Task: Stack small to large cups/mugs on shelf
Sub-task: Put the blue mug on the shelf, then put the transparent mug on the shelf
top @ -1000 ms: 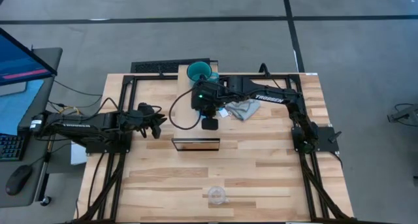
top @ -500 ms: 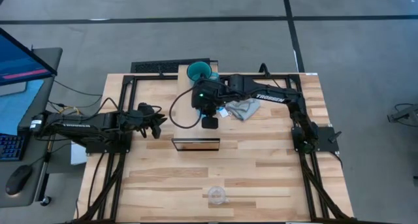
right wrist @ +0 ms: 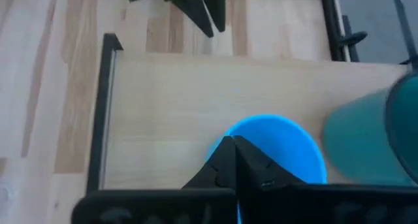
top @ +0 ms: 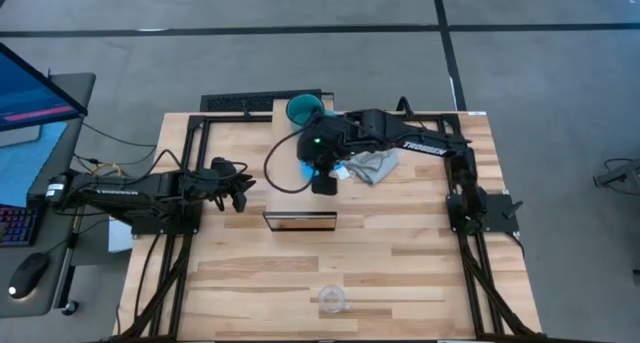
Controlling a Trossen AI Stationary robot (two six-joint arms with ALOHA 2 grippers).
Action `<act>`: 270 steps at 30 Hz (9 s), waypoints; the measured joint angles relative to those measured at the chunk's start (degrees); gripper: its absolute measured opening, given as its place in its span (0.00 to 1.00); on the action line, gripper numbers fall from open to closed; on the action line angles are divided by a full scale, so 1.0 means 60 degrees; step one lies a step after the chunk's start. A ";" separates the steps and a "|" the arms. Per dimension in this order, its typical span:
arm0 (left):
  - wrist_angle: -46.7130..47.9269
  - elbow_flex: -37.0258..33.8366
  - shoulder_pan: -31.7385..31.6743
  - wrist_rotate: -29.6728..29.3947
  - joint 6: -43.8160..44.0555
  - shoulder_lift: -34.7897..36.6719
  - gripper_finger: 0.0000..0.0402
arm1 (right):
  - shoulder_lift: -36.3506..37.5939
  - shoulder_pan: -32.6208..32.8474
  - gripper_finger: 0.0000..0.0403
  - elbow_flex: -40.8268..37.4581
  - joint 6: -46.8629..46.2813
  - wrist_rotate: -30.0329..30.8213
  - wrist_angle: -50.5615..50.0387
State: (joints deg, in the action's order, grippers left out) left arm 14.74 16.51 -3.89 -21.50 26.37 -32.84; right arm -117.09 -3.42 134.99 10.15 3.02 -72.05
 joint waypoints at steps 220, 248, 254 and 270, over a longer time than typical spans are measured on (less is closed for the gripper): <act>0.1005 0.0004 0.0013 0.2284 0.0321 0.4732 0.23 | 0.8885 0.5333 0.08 -1.6162 -0.6791 0.0468 1.3191; 0.1501 0.0004 0.0013 0.3256 -0.0543 0.4730 0.23 | 0.8836 0.5045 0.31 -1.6158 -0.9008 0.0508 1.5354; 0.1497 0.0004 0.0013 0.3778 -0.0539 0.4732 0.23 | 0.8679 0.5045 0.31 -1.6161 -0.9699 0.0759 1.5476; 0.1492 0.0004 0.0009 0.3781 -0.0539 0.4730 0.23 | 0.8683 0.4983 0.41 -1.6158 -0.8403 0.0575 1.5368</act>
State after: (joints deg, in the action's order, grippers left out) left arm 23.69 16.53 -3.84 1.19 23.14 -4.46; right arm -64.99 26.48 38.04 -40.27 6.47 20.16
